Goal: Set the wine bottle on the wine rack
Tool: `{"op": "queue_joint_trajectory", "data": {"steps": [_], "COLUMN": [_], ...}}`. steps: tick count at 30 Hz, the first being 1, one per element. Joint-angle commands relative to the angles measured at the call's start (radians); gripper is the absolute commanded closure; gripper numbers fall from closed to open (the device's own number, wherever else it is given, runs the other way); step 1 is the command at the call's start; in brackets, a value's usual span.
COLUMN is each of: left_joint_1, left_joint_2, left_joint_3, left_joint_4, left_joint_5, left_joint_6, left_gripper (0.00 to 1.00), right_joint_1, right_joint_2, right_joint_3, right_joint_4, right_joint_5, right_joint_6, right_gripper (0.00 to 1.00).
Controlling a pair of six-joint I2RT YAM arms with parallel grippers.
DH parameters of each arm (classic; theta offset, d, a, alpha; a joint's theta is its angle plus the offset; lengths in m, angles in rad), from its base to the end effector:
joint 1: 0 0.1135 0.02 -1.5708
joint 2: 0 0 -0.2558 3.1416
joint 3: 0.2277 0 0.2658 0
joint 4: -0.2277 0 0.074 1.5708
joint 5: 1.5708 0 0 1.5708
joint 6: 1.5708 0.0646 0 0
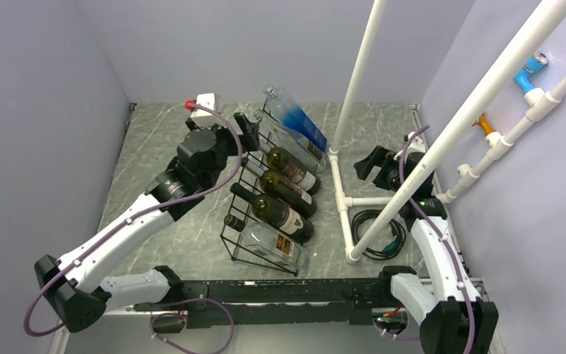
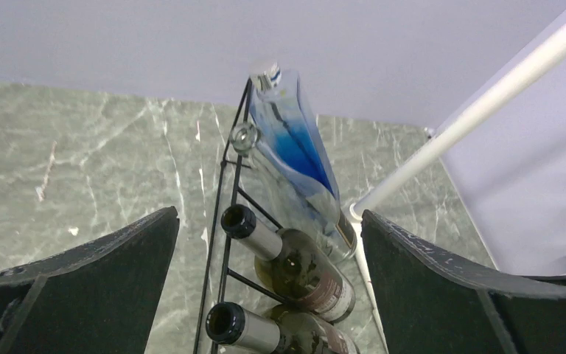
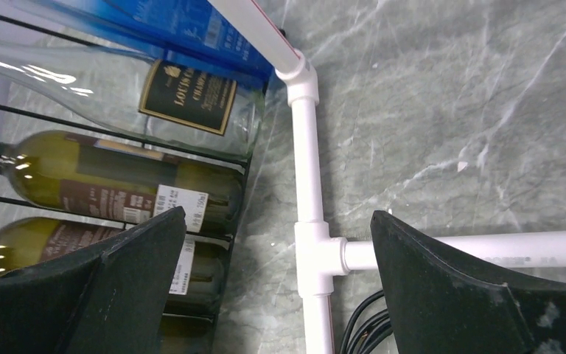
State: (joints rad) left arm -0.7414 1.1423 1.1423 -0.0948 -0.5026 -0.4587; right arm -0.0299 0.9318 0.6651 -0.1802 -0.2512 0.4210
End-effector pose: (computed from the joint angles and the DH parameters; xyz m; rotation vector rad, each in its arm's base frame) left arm 0.2442 -0.1815 0.3938 -0.1474 1.6708 -0.4927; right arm 0.2566 0.0084 0.2494 0.2968 2.0169 0.5003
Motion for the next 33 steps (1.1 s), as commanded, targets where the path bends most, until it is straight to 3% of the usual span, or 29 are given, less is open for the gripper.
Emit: {"op": "queue_joint_trajectory", "data": {"steps": [1, 20, 33], "left_joint_1": [-0.004, -0.006, -0.005], "left_joint_2": [-0.092, -0.480, -0.633], "left_joint_3": [0.068, 0.088, 0.117], "left_joint_4": [0.036, 0.059, 0.058], "left_joint_5": [-0.040, 0.019, 0.037], "left_joint_6": [0.125, 0.171, 0.174], "left_gripper": [0.00, 0.00, 0.00], "right_joint_1": [0.002, 0.002, 0.001], "right_joint_2": [-0.069, -0.282, -0.471], "right_joint_3": [0.121, 0.576, 0.710], "right_joint_4": [-0.107, -0.443, -0.402], "right_joint_5": [0.067, 0.234, 0.306], "right_joint_6": [-0.013, -0.039, -0.067], "right_gripper": [0.00, 0.00, 0.00]}}
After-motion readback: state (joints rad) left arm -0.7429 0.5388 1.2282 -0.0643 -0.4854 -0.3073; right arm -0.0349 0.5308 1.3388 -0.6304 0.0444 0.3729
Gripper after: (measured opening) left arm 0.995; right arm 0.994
